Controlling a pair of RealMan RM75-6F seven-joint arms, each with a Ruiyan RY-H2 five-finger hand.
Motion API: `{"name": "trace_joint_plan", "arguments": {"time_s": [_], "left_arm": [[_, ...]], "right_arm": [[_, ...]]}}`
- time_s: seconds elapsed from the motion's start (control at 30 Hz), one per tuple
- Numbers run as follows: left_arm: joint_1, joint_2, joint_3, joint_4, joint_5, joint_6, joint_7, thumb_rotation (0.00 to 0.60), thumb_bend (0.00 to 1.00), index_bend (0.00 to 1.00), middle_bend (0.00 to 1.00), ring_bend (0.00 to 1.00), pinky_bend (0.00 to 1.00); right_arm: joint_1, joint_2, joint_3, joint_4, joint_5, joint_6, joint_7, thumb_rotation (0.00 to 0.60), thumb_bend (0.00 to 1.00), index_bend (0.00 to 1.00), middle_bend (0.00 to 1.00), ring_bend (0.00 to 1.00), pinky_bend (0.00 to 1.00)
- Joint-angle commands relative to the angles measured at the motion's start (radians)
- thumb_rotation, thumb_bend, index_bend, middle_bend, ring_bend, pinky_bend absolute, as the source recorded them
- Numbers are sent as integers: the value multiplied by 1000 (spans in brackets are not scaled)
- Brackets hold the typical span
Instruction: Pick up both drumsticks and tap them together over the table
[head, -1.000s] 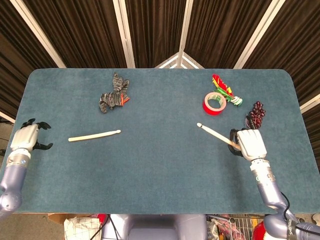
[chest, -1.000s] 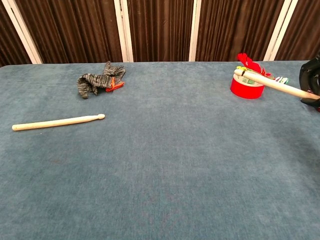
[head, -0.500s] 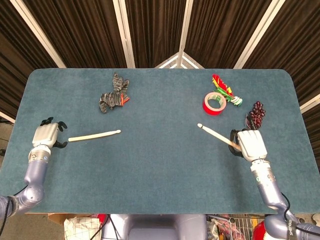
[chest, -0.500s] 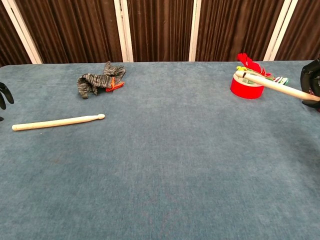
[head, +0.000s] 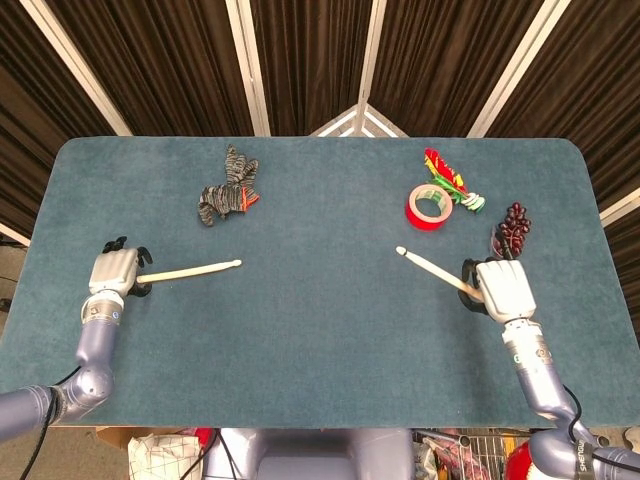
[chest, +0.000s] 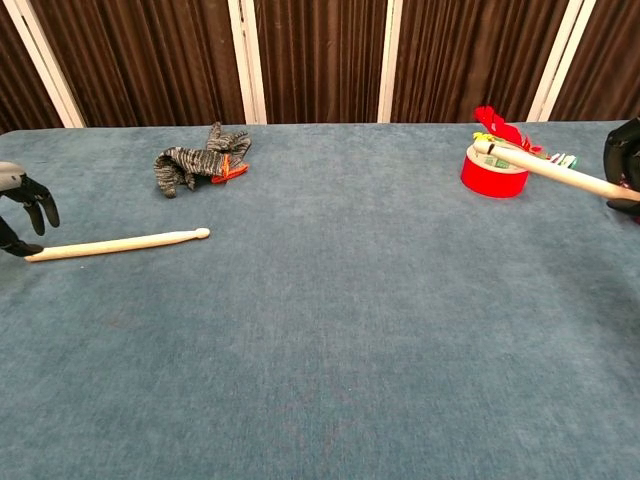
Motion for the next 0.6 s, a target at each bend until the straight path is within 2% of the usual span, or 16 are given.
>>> {"name": "trace_joint_plan", "arguments": {"time_s": [0.03,0.6], "left_arm": [[-11,-18,-1,9,5,14,14,600,465,399,377,0,0],[-87,-113,1,32,-83,74,183,600,470,418,403,0,0]], "right_arm": [[0,2,0,-1,0,0,-1,600,474,838,693,553,36],[-8,13,1,4,7,1,8,600,475,838,693,553,36]]}}
